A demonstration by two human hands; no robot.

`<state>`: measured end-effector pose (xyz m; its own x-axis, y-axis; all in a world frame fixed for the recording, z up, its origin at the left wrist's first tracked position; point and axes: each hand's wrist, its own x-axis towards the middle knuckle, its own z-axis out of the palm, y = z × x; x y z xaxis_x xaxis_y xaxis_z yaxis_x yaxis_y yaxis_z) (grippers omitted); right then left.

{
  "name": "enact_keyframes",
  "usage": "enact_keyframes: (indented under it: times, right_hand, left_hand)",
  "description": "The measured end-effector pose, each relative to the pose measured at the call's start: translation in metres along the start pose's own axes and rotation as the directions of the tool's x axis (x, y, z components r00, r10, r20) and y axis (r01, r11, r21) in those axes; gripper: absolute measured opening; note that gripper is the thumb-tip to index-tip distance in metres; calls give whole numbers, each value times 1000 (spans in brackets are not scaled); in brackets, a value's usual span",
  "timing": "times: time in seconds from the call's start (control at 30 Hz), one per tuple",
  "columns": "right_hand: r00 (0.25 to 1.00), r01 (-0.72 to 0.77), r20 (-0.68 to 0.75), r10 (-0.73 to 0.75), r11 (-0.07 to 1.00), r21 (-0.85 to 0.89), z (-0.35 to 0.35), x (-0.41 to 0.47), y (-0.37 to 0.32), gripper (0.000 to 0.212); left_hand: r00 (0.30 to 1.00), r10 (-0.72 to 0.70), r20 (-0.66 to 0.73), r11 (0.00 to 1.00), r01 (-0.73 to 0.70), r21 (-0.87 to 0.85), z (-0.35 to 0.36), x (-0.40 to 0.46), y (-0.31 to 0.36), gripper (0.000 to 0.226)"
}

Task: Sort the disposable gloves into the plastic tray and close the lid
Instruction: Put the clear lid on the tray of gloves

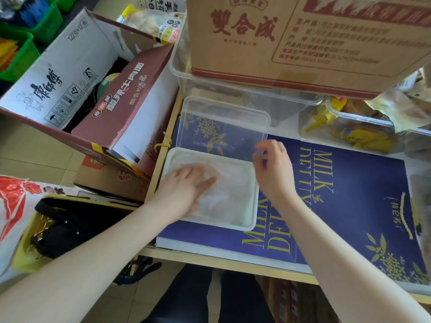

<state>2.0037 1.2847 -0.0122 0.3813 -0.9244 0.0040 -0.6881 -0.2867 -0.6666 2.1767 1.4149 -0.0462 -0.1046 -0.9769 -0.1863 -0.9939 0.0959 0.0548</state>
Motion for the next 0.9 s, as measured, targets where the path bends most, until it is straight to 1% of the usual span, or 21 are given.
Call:
enact_keyframes:
  times: [0.03, 0.07, 0.1, 0.13, 0.17, 0.23, 0.27, 0.33, 0.4, 0.43, 0.5, 0.57, 0.6, 0.67, 0.7, 0.73, 0.77, 0.8, 0.83, 0.87, 0.9]
  right_hand:
    - [986, -165, 31, 164, 985, 57, 1, 10, 7, 24]
    - [948, -316, 80, 309, 943, 108, 2, 19, 13, 31]
    - [903, -427, 123, 411, 892, 149, 4, 26, 16, 37]
    - [869, -493, 157, 469, 851, 185, 7, 31, 19, 42]
    - [850, -526, 179, 496, 820, 226, 10, 35, 21, 45]
    - [831, -556, 200, 520, 763, 328, 12, 41, 20, 44]
    - [833, -552, 210, 512, 740, 385, 12, 44, 16, 37]
    - [879, -474, 202, 432, 745, 469, 8, 47, 10, 20]
    - [941, -338, 160, 299, 792, 509, 0, 44, 5, 19]
    - [963, -271, 137, 234, 826, 493, -5, 40, 4, 19]
    - [986, -154, 124, 109, 881, 447, -14, 30, 4, 20]
    - [991, -84, 134, 21, 868, 490, -20, 16, 8, 36]
    - [989, -80, 146, 6, 857, 509, -22, 7, 10, 41]
    - [984, -118, 174, 30, 842, 526, -24, -6, 16, 41]
    - [980, -155, 194, 54, 818, 554, -23, -12, 20, 39]
    - [973, -190, 223, 65, 776, 601, -24, -18, 23, 39]
    - [966, -217, 251, 65, 736, 642, -23, -24, 27, 42]
    - [957, -240, 283, 58, 703, 670, -23, -30, 32, 47]
    - [946, -264, 319, 50, 688, 676, -23, -35, 36, 51]
    - [932, -287, 361, 39, 687, 667, -23, -39, 39, 51]
    - [916, -305, 399, 32, 700, 645, -23, -42, 41, 48]
  left_hand:
    - [1000, -4, 14, 1000, 4, 27, -2, 0, 2, 92]
    - [1000, -9, 4, 999, 9, 42, -1, 1, 3, 93]
    - [1000, -8, -2, 999, 8, 34, 1, 2, 4, 92]
    - [1000, 13, -28, 1000, -12, 25, 1, 3, 4, 90]
    - [999, 18, -40, 1000, -17, 16, 1, 3, 5, 88]
    - [998, 26, -60, 1000, -25, 4, 2, 3, 5, 87]
    - [996, 31, -78, 999, -32, -9, 5, 3, 3, 87]
    - [996, 29, -87, 998, -33, -46, 6, 3, 1, 87]
    - [993, 47, -112, 994, -57, -89, 5, 2, -2, 85]
    - [990, 49, -133, 989, -66, -129, 4, 0, -3, 81]
    - [977, 38, -211, 962, -93, -256, 2, -6, -6, 64]
    - [932, -59, -357, 898, -107, -427, -4, -15, -6, 33]
    - [897, -135, -422, 866, -101, -490, -7, -21, -6, 23]
    - [821, -306, -481, 813, -38, -581, -10, -34, -10, 22]
    - [788, -404, -464, 774, 25, -633, -11, -42, -9, 19]
    - [758, -519, -395, 695, 104, -712, -12, -48, -8, 15]
    - [718, -644, -264, 550, 194, -813, -13, -54, -7, 19]
    - [672, -735, -96, 345, 249, -905, -14, -57, -5, 23]
    - [626, -778, 62, 128, 255, -958, -15, -57, -4, 23]
    - [597, -785, 162, -27, 229, -973, -15, -56, -6, 23]
    - [596, -773, 218, -123, 196, -973, -18, -54, -7, 25]
